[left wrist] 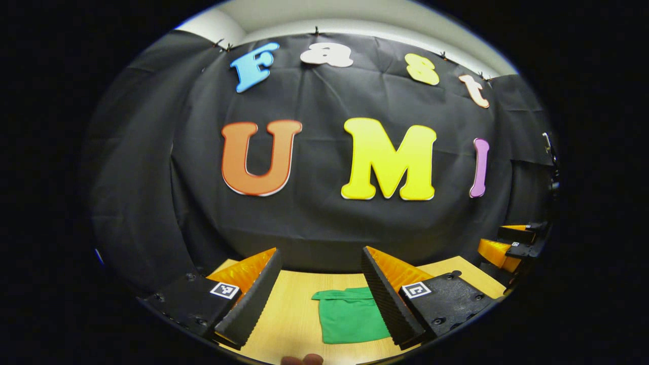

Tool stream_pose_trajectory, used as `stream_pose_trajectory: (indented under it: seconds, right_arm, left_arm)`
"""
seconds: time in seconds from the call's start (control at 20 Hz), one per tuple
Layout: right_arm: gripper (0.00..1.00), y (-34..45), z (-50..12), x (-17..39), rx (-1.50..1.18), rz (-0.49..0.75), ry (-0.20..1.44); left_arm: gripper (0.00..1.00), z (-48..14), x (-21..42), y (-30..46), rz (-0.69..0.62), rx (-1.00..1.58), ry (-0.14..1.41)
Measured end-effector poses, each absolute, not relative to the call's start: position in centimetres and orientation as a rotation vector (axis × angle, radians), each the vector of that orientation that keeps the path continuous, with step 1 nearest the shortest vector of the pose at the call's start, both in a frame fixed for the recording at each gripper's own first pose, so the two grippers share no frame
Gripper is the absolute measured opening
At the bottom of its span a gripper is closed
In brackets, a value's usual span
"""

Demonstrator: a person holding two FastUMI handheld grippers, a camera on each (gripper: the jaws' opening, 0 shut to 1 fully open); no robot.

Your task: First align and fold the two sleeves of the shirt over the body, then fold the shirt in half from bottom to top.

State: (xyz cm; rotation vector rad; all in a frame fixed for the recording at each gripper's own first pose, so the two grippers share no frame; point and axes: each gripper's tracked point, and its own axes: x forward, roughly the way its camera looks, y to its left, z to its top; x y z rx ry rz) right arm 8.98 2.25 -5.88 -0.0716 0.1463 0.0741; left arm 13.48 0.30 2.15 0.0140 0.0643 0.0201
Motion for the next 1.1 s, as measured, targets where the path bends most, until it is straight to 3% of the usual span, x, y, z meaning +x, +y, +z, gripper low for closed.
stream_pose_trajectory:
  seconds: [0.05,0.3,0.55,1.1]
  right_arm:
    - [0.96,2.8,-5.3,7.8,-0.07,0.077,0.134]
    - [0.93,3.4,-3.6,1.3,-0.048,0.056,0.092]
    - [0.92,4.1,-3.5,-1.8,-0.035,0.056,0.092]
    - [0.96,5.7,-3.1,-2.6,-0.049,0.062,0.084]
  left_arm:
    - [1.0,2.9,11.7,0.3,0.027,0.032,0.046]
    - [1.0,4.6,4.5,-0.8,0.049,0.069,-0.008]
    - [1.0,4.1,1.2,-1.5,0.037,0.079,-0.002]
    - [1.0,5.2,1.6,-1.0,0.047,0.086,-0.017]
